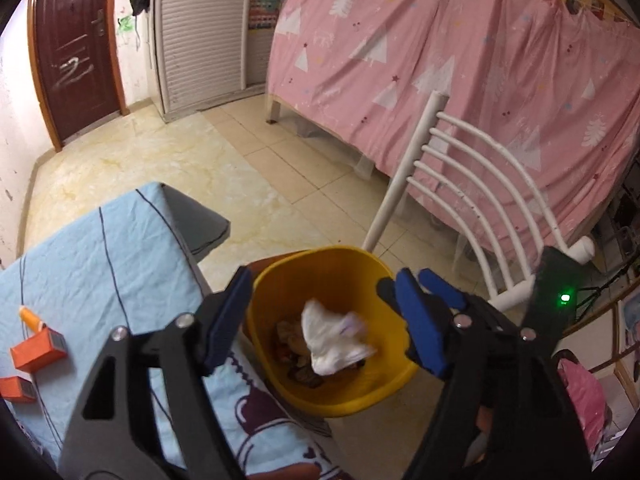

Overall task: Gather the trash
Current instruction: 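Open both tools to drop the tissue and cloth into the bin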

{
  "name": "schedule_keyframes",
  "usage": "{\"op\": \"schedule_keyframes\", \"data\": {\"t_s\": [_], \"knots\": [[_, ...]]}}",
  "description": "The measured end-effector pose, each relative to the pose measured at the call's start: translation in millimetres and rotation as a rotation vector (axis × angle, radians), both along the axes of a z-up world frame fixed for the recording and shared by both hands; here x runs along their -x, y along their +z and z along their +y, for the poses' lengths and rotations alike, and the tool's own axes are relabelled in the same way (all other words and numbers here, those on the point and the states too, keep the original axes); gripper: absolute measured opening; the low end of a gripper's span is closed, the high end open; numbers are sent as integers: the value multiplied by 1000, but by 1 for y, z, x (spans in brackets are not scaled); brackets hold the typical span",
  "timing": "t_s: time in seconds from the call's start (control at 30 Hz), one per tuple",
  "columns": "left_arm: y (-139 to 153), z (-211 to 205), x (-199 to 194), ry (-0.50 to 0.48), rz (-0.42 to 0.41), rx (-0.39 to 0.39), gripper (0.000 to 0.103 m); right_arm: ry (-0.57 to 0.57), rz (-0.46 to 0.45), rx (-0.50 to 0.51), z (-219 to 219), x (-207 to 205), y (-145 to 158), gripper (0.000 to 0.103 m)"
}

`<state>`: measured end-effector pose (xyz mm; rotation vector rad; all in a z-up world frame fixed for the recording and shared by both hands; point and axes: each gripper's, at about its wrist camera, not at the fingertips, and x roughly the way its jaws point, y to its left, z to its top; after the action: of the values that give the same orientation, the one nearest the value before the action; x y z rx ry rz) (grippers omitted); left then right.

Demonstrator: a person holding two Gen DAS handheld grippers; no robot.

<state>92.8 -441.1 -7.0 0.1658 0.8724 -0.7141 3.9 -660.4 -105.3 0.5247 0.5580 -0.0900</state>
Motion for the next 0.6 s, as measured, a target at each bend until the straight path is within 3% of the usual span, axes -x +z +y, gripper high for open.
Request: {"op": "schedule_keyframes", "data": {"t_s": [0.33,0.6], "knots": [[6,44,-3,55,13,32,71,49,-6,40,26,-16,21,71],[24,114,-1,145,-9,69,88,184,-23,118,91,-46,55,80]]}}
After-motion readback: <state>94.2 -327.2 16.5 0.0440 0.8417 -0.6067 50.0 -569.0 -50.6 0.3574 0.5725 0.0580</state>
